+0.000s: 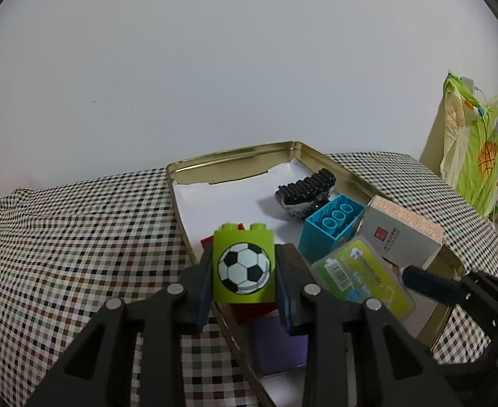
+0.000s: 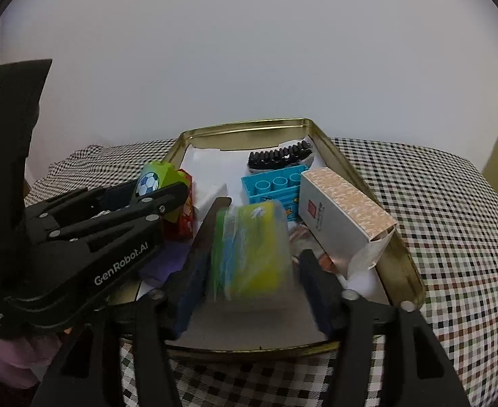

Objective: Organize rigid objects
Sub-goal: 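Lower the green cube and clear box into the tray, opening both grippers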

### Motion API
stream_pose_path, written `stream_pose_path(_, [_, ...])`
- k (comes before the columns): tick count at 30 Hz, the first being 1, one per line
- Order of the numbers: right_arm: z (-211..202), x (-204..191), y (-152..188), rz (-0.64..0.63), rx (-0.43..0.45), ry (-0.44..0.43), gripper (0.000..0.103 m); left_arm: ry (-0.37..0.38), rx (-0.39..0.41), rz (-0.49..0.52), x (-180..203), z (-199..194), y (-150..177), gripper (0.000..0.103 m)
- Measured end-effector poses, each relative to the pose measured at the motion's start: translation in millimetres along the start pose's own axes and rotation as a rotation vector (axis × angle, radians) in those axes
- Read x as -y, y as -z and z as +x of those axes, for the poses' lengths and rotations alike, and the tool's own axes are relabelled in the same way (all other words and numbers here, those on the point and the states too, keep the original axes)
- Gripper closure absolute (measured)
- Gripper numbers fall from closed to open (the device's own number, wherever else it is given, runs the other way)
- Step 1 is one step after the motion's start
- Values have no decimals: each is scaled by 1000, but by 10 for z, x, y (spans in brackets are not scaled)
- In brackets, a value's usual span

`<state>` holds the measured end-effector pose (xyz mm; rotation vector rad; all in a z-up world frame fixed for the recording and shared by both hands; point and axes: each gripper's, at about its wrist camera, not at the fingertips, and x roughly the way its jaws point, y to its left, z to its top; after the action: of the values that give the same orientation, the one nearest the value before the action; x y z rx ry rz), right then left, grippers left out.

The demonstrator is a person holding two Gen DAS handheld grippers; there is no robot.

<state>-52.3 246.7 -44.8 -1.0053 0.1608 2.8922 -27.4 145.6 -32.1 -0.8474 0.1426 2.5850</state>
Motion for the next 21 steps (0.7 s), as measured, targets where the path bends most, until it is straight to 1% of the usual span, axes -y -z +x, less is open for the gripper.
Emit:
stream_pose_path(1, [-23, -1, 5, 1, 4, 13, 29, 2, 0, -2, 0, 5, 0, 72])
stream_pose_path(4, [-49, 4, 10, 0, 9, 21, 28, 4, -1, -2, 6, 11, 0, 71])
stream_pose_path(6, [-83, 18, 17, 5, 15, 27, 28, 30, 0, -8, 18, 5, 2, 62])
stream_pose_path(8, [-131, 34, 27, 13, 44, 34, 28, 98, 10, -33, 17, -13, 6, 38])
stream_pose_path(9, [-173, 34, 31, 13, 61, 46, 28, 120, 17, -42, 22, -31, 10, 33])
stream_pose_path(10, [-229, 23, 40, 3, 87, 76, 27, 111, 30, -47, 26, -57, 11, 26])
stream_pose_path(11, [-260, 13, 37, -3, 98, 96, 24, 81, 41, -54, 21, -77, 8, 14])
stream_pose_path(13, [-278, -1, 33, -20, 133, 130, 23, 17, 60, -77, -38, -116, -7, 4])
stream_pose_path(17, [-357, 36, 22, -18, 171, 200, 23, -7, 71, -135, -179, -126, -47, 4])
stream_pose_path(18, [-467, 69, 44, -7, 184, 214, 23, -18, 76, -144, -205, -135, -56, 4])
stream_pose_path(21, [-504, 242, 22, 74, 214, 196, 22, -65, 96, -129, -211, -170, -60, 4])
